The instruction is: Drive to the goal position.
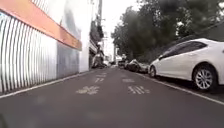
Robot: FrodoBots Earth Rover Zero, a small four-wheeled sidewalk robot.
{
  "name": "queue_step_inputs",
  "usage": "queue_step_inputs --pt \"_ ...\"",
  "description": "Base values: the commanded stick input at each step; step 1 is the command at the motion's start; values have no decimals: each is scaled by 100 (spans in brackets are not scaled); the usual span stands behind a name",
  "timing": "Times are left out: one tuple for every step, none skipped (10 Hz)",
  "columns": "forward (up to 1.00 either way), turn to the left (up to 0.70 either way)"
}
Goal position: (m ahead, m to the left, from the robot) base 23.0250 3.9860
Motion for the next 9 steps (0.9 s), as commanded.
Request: queue_step_inputs --pt "70 0" --pt "70 0" --pt "70 0" --pt "70 0" --pt "70 0" --pt "70 0" --pt "70 0" --pt "70 0" --pt "70 0"
